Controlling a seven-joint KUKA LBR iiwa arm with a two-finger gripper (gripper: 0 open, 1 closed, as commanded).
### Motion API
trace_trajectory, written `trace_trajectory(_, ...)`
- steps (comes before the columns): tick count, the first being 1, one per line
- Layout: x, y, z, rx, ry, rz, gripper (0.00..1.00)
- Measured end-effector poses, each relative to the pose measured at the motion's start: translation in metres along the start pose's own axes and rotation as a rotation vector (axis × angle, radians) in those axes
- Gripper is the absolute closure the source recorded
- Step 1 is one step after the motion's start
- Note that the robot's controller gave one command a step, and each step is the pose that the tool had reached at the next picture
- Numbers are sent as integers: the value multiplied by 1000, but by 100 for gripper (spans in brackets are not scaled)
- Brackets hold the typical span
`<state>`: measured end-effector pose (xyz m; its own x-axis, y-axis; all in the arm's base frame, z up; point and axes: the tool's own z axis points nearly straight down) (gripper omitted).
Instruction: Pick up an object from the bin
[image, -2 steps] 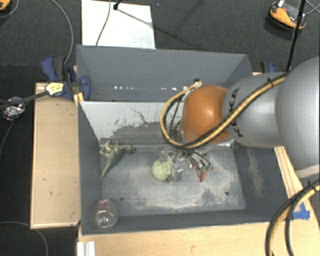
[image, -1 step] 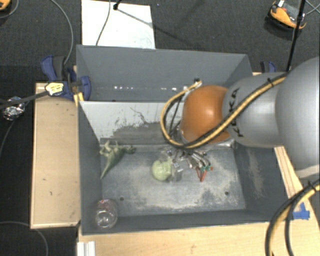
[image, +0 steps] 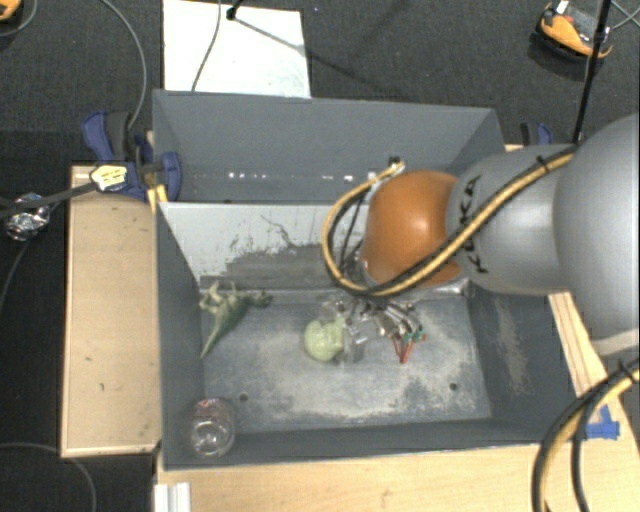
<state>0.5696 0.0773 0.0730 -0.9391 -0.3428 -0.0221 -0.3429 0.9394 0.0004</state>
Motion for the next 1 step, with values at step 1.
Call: trace_trajectory(1, 0, -6, 0, -2, -4, -15, 100)
